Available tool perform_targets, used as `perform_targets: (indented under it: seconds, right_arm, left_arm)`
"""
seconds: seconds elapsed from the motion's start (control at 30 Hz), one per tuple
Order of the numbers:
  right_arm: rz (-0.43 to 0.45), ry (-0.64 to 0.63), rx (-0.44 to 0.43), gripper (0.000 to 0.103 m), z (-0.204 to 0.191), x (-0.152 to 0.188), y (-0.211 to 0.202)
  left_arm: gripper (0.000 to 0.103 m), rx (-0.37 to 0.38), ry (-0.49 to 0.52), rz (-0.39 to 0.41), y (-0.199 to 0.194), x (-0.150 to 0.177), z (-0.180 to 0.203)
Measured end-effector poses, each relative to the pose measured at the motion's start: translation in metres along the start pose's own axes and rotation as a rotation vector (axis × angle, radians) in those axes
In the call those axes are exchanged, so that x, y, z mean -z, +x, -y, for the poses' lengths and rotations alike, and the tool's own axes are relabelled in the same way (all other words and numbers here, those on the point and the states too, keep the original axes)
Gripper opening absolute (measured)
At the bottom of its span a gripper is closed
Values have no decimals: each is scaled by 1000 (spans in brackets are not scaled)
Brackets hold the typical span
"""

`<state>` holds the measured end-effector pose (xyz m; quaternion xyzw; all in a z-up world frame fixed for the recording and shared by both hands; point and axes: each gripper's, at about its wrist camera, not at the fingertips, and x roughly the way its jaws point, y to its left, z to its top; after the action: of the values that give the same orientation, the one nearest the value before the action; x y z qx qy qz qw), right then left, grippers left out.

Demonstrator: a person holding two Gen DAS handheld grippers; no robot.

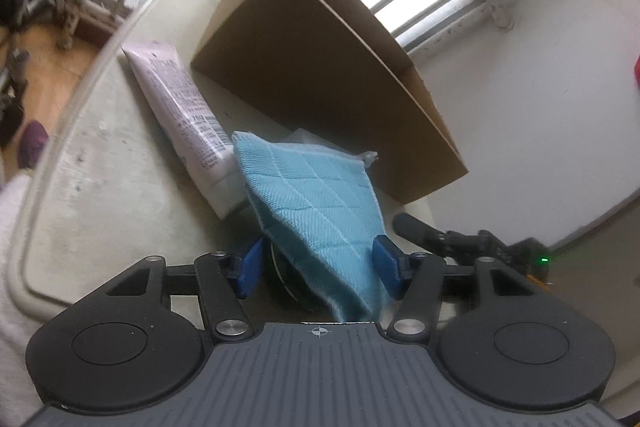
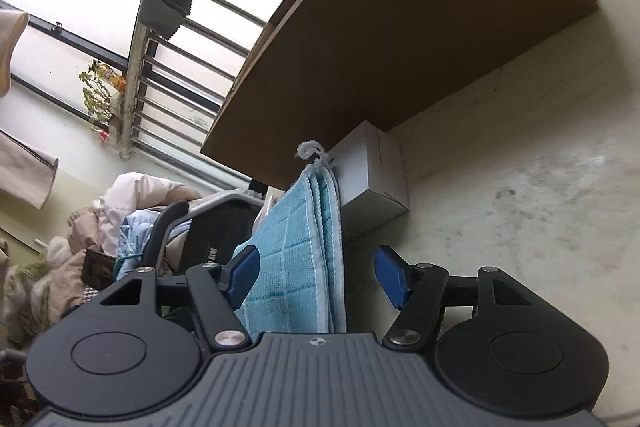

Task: Organize objects
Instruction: 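Lift the cloth with the right gripper and carry it toward the box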

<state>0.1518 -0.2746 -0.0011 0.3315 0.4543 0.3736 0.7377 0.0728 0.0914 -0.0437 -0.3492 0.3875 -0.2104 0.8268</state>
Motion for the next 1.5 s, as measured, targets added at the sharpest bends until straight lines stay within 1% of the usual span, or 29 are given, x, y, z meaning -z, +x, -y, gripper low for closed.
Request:
perform_targets:
  seconds: [0.1,0.17,0.23,0.27,0.33,0.37,0.4,0.43,0.47,0.5,0.6,0.7,0.83,1.03,1.27,1.4,1.5]
  right_arm:
    - [-28,26,-39,67,4,-3,10]
    - [-36,33,-57,65,5,-4,14]
    - [-40,25,-75,54,3,-3,17]
    - [-42,17,-78,53,1,-3,17]
    - [-37,-9,-75,40,-4,-1,18]
    - [-34,-26,-73,37,-7,0,17]
    - [-26,-44,-69,32,-10,1,16]
    - [-19,-62,-64,26,-14,2,14]
    - [-9,-87,-55,23,-18,3,12]
    - [1,-112,-42,18,-23,5,11]
    - [36,-205,4,11,-40,10,3]
    - [69,-284,45,10,-55,15,-4]
    - [106,-348,62,9,-72,20,-15]
    - [172,-420,91,9,-93,16,-36]
    - [263,-476,127,9,-115,-13,-66]
    - [306,-499,144,9,-125,-40,-82]
    - [323,-510,164,9,-128,-64,-88]
  left_arm:
    - [57,12,-3,-5,3,-1,-3]
    - [53,10,8,-2,4,1,-2]
    - [48,-6,31,15,2,2,2]
    - [44,-12,43,24,1,3,4]
    - [38,-22,65,44,-3,4,8]
    - [34,-29,80,51,-4,5,11]
    - [32,-39,96,58,-5,6,13]
    - [27,-48,112,67,-6,7,17]
    - [23,-56,129,75,-7,9,20]
    - [22,-66,146,84,-8,11,23]
    - [17,-97,191,112,-11,15,32]
    - [15,-99,214,125,-12,18,39]
    - [14,-91,244,138,-15,19,50]
    - [14,-44,309,174,-17,14,75]
    - [13,29,417,200,-4,-13,116]
    - [13,74,433,174,15,-40,136]
    - [13,84,444,130,35,-63,151]
